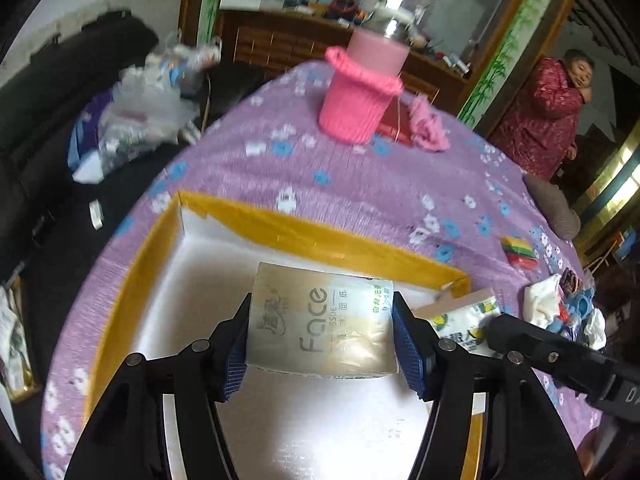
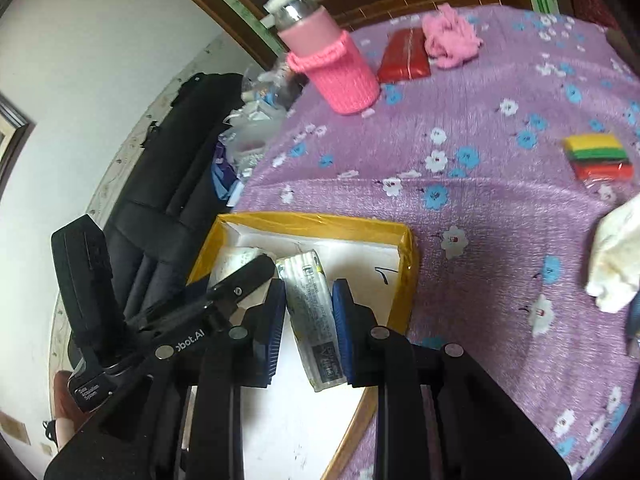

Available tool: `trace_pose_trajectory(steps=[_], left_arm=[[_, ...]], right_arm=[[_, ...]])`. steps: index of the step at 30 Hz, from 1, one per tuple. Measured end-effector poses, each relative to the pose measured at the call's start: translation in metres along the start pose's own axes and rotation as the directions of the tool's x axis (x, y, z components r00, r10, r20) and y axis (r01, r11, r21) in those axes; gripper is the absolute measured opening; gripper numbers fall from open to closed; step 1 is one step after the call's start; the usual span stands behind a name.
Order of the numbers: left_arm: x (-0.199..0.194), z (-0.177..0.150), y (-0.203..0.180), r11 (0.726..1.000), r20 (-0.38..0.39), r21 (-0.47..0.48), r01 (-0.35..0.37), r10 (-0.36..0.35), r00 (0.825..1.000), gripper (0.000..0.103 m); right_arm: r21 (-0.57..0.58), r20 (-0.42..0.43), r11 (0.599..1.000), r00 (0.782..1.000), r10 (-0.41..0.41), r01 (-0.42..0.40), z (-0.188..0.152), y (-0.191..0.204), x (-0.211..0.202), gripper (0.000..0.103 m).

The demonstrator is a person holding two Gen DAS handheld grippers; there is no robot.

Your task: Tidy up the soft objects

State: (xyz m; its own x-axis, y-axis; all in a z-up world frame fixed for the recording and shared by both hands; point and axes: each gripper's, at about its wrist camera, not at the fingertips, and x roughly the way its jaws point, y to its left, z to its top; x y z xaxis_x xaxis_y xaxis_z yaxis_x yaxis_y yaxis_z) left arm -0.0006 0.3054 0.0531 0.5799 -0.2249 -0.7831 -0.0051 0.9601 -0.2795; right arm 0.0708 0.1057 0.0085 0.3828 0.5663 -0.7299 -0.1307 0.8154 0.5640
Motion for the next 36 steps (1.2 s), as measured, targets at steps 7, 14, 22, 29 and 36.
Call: trace_pose_trajectory(steps=[7, 14, 22, 29, 36], left_arm=[[0.017, 0.022, 0.013, 0.997, -0.013, -0.075, 0.003, -0.004, 1.000, 0.069], [-0.020, 0.000, 0.010, 0.998, 0.054, -0.062, 0.006, -0.003, 0.999, 0.080], [-0.022, -0.058, -0.011, 1.000, 0.025, -0.005, -0.015, 0.016, 1.000, 0.080], [-0.042, -0.074, -0.012, 0.998, 0.043, 0.046, -0.053, 0.051, 0.998, 0.080], [-0.091, -0.067, -0.058, 0.990, 0.121, 0.136, -0.030, 0.013, 0.993, 0.082]], right_arm=[[-0.066, 0.078, 0.987, 0.987, -0.144, 0.149, 0.001, 0.005, -0.002, 0.024], [-0.107, 0.205, 0.974, 0.963, -0.176, 0.201, -0.011, 0.008, -0.068, 0.031], [-0.108, 0.319, 0.947, 0.913, -0.254, 0.301, -0.064, -0.017, -0.166, 0.032], [-0.031, 0.403, 0.918, 0.846, -0.350, 0.395, -0.104, -0.063, -0.241, 0.051], [0.069, 0.456, 0.910, 0.799, -0.393, 0.409, -0.114, -0.111, -0.271, 0.051]])
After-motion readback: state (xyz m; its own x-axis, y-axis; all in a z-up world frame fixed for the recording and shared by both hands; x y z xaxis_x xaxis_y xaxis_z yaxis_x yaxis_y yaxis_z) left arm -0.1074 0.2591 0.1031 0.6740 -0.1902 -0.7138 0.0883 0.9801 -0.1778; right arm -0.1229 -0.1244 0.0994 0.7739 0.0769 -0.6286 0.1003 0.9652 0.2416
